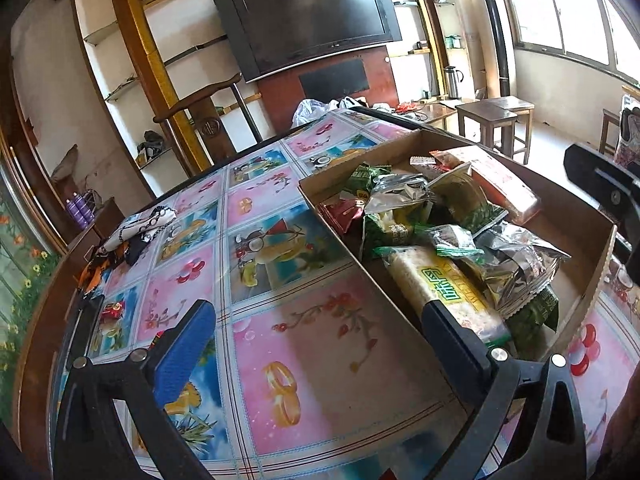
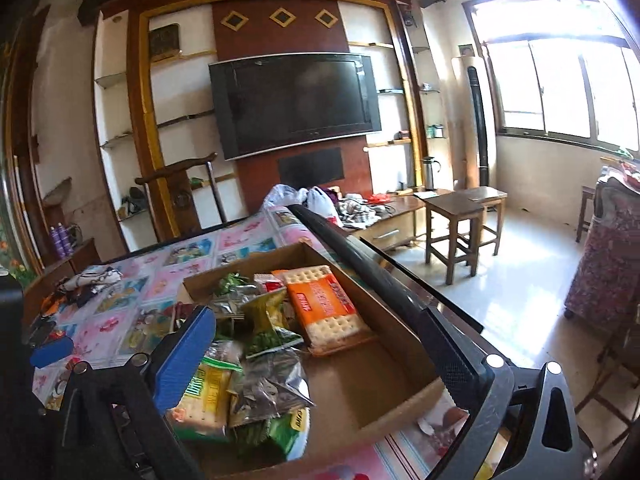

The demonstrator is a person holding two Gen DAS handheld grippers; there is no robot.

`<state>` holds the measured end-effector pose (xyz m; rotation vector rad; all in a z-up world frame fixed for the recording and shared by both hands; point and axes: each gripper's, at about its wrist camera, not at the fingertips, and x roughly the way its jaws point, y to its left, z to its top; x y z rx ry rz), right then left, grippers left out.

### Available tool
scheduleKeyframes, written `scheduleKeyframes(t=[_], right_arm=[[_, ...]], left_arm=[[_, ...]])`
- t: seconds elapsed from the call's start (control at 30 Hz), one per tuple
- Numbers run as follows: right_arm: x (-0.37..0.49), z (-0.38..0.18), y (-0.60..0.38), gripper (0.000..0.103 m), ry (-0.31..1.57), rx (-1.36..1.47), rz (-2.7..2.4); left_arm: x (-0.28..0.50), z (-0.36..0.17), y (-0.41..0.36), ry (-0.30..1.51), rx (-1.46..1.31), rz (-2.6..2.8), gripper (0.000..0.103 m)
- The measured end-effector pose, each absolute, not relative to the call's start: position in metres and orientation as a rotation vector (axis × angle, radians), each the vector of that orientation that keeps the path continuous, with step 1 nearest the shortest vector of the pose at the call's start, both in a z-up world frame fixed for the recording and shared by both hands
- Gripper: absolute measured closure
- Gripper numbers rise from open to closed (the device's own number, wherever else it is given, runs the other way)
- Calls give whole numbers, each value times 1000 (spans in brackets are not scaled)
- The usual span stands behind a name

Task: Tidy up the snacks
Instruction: 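Raise both open grippers up out of the box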

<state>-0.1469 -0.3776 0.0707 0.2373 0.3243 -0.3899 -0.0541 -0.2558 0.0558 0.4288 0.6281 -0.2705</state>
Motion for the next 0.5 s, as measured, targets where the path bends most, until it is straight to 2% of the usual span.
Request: scheduleKeyframes(t=[0.5], right_arm=[[-149,75,-376,1,309,205,-403]], left_arm=[[-47,55,-252,643,418,-262,1]])
